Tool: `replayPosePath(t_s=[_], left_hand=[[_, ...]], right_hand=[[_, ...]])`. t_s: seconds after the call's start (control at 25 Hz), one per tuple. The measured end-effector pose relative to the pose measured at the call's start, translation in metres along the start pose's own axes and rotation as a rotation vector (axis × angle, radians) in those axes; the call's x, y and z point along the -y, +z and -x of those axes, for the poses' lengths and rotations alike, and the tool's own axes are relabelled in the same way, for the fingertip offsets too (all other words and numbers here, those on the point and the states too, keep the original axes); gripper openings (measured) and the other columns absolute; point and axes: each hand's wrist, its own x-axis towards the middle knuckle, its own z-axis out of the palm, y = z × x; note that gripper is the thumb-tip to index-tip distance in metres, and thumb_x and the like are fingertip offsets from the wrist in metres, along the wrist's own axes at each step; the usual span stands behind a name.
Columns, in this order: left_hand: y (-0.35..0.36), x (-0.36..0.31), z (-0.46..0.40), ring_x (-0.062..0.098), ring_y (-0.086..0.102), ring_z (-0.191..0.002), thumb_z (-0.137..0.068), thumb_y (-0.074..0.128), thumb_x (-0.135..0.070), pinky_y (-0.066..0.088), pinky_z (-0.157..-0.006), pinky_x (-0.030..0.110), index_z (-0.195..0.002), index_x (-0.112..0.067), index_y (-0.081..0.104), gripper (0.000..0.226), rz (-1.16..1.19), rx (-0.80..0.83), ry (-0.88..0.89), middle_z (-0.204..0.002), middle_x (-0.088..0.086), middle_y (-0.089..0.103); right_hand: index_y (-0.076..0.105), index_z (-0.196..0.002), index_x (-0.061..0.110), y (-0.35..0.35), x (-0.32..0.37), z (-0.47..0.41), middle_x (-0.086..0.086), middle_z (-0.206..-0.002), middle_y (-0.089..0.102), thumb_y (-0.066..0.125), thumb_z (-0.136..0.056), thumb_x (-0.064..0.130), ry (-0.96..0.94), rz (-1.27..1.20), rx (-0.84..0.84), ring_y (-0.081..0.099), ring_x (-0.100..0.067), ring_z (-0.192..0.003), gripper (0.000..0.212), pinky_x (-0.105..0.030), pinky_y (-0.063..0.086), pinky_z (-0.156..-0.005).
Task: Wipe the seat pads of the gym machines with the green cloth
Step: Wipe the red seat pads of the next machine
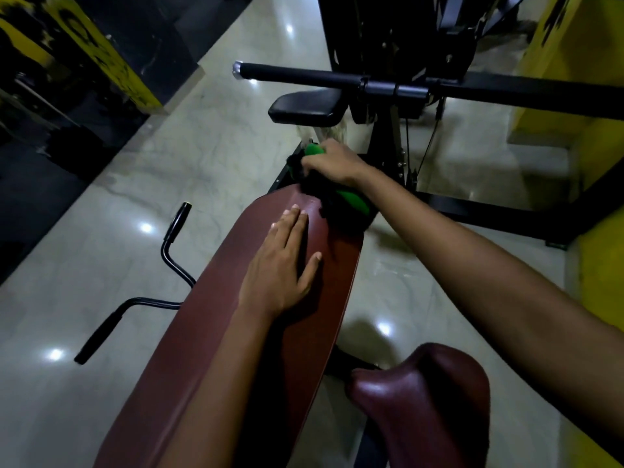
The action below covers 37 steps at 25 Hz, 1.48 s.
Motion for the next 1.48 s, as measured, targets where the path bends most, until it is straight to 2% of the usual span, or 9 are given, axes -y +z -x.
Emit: replayPosePath(t_s=[0.2, 0.28, 0.4, 0.6, 0.72, 1.0, 1.16, 1.28, 1.48], left_hand=[[-0.002, -0.001, 0.001, 0.025, 0.026, -0.142, -0.092, 0.043, -0.042, 0.023, -0.115, 0.034, -0.146, -0.004, 0.033, 0.066, 0.014, 0.020, 0.004, -0.153, 0.014, 0.029], [-0.004, 0.000, 0.000, 0.026, 0.023, -0.143, -0.091, 0.043, -0.040, 0.019, -0.115, 0.034, -0.146, -0.003, 0.031, 0.067, 0.014, 0.047, -0.002, -0.154, 0.016, 0.027], [-0.005, -0.004, 0.002, 0.032, 0.028, -0.141, -0.092, 0.045, -0.035, 0.021, -0.114, 0.037, -0.143, 0.002, 0.034, 0.064, -0.015, 0.031, 0.019, -0.150, 0.022, 0.031], [0.012, -0.032, 0.037, 0.039, 0.025, -0.140, -0.091, 0.051, -0.023, 0.011, -0.117, 0.043, -0.140, 0.006, 0.037, 0.058, -0.090, -0.020, 0.007, -0.149, 0.027, 0.029], [0.047, -0.057, 0.082, 0.039, 0.045, -0.129, -0.083, 0.052, -0.021, 0.027, -0.111, 0.045, -0.122, 0.009, 0.056, 0.049, 0.001, -0.037, 0.075, -0.134, 0.027, 0.051], [0.157, -0.090, 0.180, 0.022, 0.015, -0.145, -0.098, 0.042, -0.018, 0.010, -0.116, 0.027, -0.144, -0.002, 0.032, 0.050, 0.304, 0.261, 0.000, -0.155, 0.011, 0.025], [0.218, -0.077, 0.208, 0.027, 0.030, -0.140, -0.095, 0.043, -0.021, 0.020, -0.115, 0.031, -0.138, 0.002, 0.042, 0.049, 0.399, 0.293, -0.163, -0.146, 0.017, 0.040], [0.253, -0.059, 0.223, 0.039, 0.046, -0.127, -0.087, 0.035, -0.029, 0.029, -0.110, 0.033, -0.127, 0.009, 0.051, 0.058, 0.458, 0.290, -0.296, -0.132, 0.027, 0.051], [0.299, -0.046, 0.244, 0.039, 0.040, -0.132, -0.086, 0.032, -0.033, 0.023, -0.110, 0.030, -0.135, 0.010, 0.042, 0.065, 0.451, 0.398, -0.325, -0.142, 0.026, 0.042]], right_hand=[[0.048, -0.063, 0.024, 0.004, -0.001, 0.025, -0.005, -0.090, 0.053, 0.060, -0.082, 0.034, -0.147, 0.217, -0.056, 0.053, -0.024, -0.086, 0.025, -0.029, 0.036, -0.069], [0.058, -0.081, 0.025, 0.001, -0.012, 0.039, -0.007, -0.106, 0.052, 0.062, -0.083, 0.033, -0.168, 0.210, -0.078, 0.051, -0.021, -0.096, 0.009, -0.027, 0.036, -0.077], [0.061, -0.116, 0.018, -0.001, -0.025, 0.064, -0.010, -0.120, 0.051, 0.064, -0.084, 0.030, -0.182, 0.236, -0.139, 0.049, -0.023, -0.111, 0.035, -0.023, 0.033, -0.082], [0.063, -0.114, 0.015, 0.011, -0.056, 0.118, -0.011, -0.117, 0.051, 0.065, -0.084, 0.028, -0.150, 0.317, -0.175, 0.050, -0.024, -0.108, 0.033, -0.034, 0.041, -0.089], [0.063, -0.115, 0.015, 0.030, -0.092, 0.149, -0.010, -0.117, 0.051, 0.066, -0.084, 0.029, -0.103, 0.367, -0.160, 0.050, -0.025, -0.108, 0.035, -0.034, 0.041, -0.088], [0.064, -0.104, 0.014, 0.074, -0.191, 0.213, -0.008, -0.099, 0.049, 0.066, -0.081, 0.028, 0.031, 0.401, -0.082, 0.052, -0.027, -0.095, 0.027, -0.032, 0.040, -0.077], [0.064, -0.102, 0.017, 0.085, -0.255, 0.231, -0.004, -0.101, 0.050, 0.065, -0.081, 0.030, 0.115, 0.395, -0.095, 0.053, -0.022, -0.091, 0.024, -0.033, 0.044, -0.077], [0.061, -0.108, 0.021, 0.105, -0.294, 0.240, 0.000, -0.105, 0.048, 0.065, -0.079, 0.035, 0.066, 0.450, -0.025, 0.052, -0.020, -0.094, 0.032, -0.030, 0.040, -0.077], [0.056, -0.114, 0.018, 0.180, -0.340, 0.257, -0.010, -0.113, 0.051, 0.059, -0.065, 0.049, -0.275, 0.662, 0.279, 0.052, -0.031, -0.096, 0.058, -0.040, 0.047, -0.076]])
